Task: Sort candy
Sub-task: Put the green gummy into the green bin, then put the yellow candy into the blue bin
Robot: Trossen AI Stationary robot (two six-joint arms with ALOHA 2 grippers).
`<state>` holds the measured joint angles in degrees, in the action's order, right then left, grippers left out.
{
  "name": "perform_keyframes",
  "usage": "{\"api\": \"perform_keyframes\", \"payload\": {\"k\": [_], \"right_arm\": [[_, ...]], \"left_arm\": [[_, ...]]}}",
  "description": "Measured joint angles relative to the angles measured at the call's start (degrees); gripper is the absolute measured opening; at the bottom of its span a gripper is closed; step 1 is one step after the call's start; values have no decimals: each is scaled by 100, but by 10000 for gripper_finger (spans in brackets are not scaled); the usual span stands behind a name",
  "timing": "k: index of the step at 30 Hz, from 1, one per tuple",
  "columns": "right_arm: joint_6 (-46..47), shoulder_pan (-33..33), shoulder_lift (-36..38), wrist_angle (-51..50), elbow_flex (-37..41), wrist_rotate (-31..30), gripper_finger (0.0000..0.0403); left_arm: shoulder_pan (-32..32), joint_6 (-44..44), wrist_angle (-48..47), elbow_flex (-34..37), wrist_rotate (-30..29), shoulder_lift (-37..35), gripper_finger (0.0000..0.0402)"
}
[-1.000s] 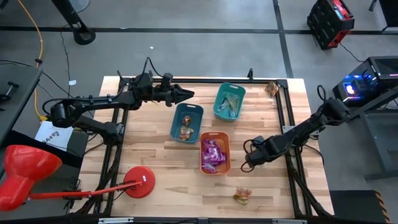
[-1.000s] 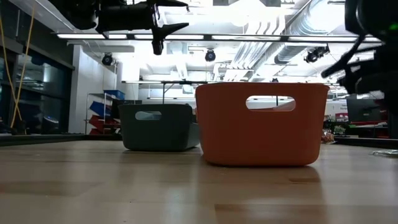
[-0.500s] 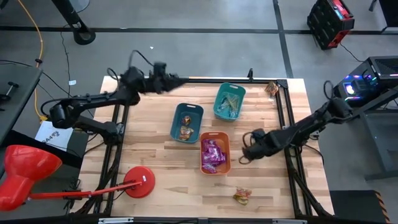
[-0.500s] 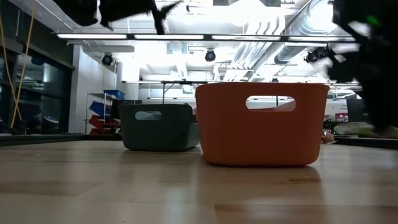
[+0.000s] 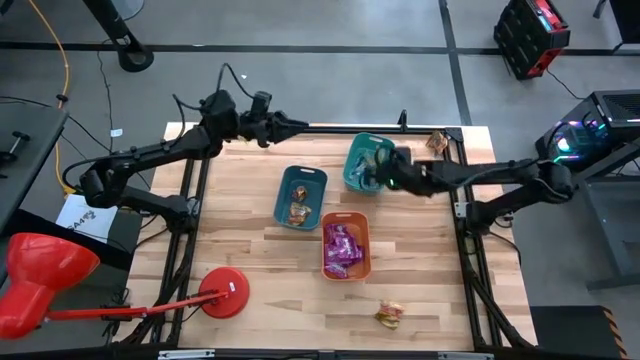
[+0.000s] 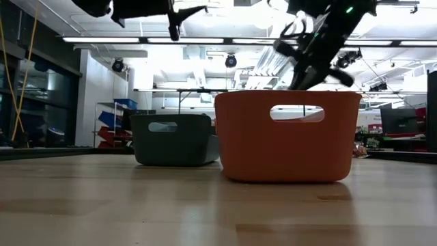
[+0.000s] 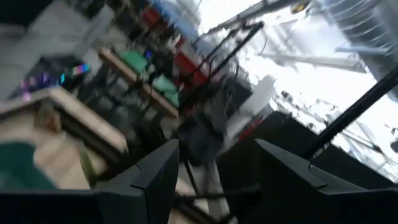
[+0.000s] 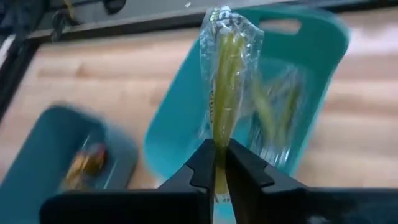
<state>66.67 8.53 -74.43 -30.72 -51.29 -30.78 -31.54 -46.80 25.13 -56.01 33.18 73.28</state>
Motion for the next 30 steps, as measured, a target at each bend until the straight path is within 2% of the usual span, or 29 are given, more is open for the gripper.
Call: {"api": "perform_keyframes", "payload": {"k": [4,10,14,18,20,23,30], "right_arm": [[-498,814,-340,568,2,485,54],[-479,1406,-677,827,4,875,146],[-620,1642,-590,863,4,885,201],[-697,2189,-360,602,-158,760,222],[-629,2658,-335,137,-413,699,223],[-1008,3416,-417,-393,-688,695,224],[-1027,4807,-969,-451,-755,499,224]], "left_arm": [[6,30,-273,0,496,1,197],[6,157,-290,0,1303,0,197],[-21,230,-294,0,1375,0,197],[-119,260,-304,0,1371,0,197],[-182,326,-309,0,1250,0,197],[-239,352,-311,0,786,0,197],[-263,306,-310,0,-278,0,197]]}}
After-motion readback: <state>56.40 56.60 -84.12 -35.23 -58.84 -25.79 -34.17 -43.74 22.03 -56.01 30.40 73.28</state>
